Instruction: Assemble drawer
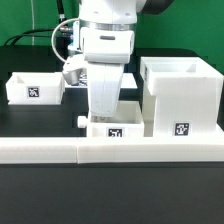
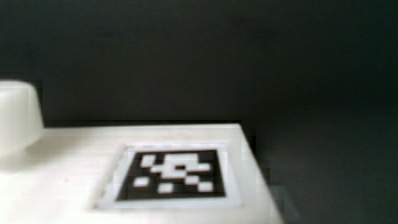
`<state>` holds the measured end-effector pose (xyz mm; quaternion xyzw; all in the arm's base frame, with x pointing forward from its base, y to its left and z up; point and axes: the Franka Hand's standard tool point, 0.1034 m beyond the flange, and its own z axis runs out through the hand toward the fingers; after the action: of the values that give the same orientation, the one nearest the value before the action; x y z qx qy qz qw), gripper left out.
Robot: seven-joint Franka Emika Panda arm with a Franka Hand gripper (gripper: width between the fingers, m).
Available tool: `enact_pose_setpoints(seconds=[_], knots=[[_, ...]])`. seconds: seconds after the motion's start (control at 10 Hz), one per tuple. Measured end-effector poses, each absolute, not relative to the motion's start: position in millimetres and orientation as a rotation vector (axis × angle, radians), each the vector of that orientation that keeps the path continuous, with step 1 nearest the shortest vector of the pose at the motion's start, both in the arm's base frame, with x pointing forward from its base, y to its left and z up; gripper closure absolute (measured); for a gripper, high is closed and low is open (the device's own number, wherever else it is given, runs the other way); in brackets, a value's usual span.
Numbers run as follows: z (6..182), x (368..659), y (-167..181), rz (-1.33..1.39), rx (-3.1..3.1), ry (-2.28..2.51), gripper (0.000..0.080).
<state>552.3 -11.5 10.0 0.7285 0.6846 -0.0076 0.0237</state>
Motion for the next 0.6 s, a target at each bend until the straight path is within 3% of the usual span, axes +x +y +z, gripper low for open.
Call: enact_pose_setpoints(seconds=[0.6], knots=[[10.0,550.9,-10.3,-0.058,2.26,2.13,0.0757]])
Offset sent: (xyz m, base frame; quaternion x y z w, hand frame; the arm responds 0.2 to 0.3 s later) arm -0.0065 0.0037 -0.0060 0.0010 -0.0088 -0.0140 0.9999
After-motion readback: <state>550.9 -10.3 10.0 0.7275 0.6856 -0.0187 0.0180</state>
